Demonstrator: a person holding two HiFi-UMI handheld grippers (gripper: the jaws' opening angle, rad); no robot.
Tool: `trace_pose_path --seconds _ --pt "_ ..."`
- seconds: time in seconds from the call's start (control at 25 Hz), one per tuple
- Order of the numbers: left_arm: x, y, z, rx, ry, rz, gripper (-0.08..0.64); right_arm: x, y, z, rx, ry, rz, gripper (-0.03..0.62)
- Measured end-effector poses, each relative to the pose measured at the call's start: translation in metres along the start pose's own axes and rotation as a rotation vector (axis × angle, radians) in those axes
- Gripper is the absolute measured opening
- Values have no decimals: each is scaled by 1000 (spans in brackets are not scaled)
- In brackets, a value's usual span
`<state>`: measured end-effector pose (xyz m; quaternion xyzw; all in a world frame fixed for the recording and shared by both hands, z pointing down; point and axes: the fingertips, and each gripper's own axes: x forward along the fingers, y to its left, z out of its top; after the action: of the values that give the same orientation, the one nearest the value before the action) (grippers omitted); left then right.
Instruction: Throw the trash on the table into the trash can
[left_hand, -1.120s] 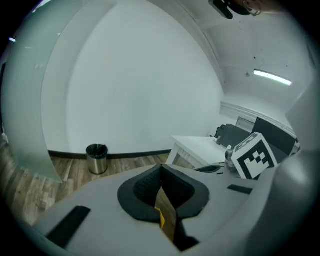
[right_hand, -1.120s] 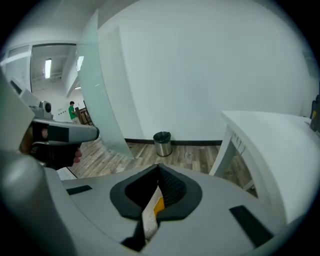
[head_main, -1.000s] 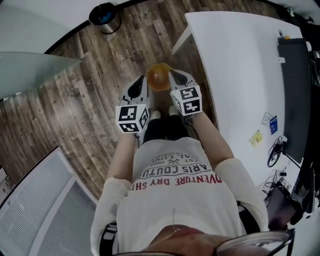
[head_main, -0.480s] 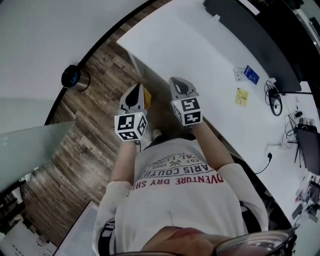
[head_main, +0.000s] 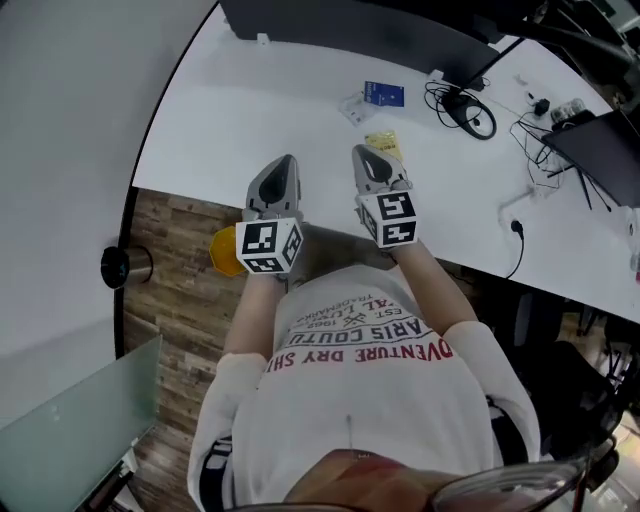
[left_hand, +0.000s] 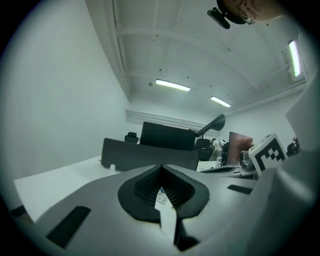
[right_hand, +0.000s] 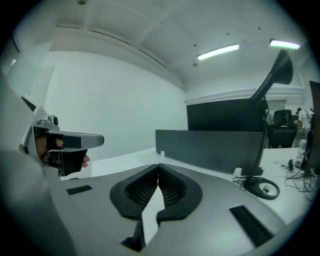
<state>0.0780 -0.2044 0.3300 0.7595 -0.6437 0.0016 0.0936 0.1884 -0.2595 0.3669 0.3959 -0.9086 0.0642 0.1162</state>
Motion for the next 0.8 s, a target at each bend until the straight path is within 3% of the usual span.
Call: trace_pose_path --seconds 0.16,0.32,0.6,0.8 --pt "46 -67 2 40 -15 -114 23 -42 -82 -11 27 -6 -126 26" --pt "74 -123 -2 55 2 -227 23 -79 -131 -14 53 -38 -201 26" --pt "98 -176 -7 76 31 -376 23 -115 -170 -24 64 -51 -334 26" --pt "103 -178 -7 72 52 -401 23 -117 -169 -24 75 -48 -356 26"
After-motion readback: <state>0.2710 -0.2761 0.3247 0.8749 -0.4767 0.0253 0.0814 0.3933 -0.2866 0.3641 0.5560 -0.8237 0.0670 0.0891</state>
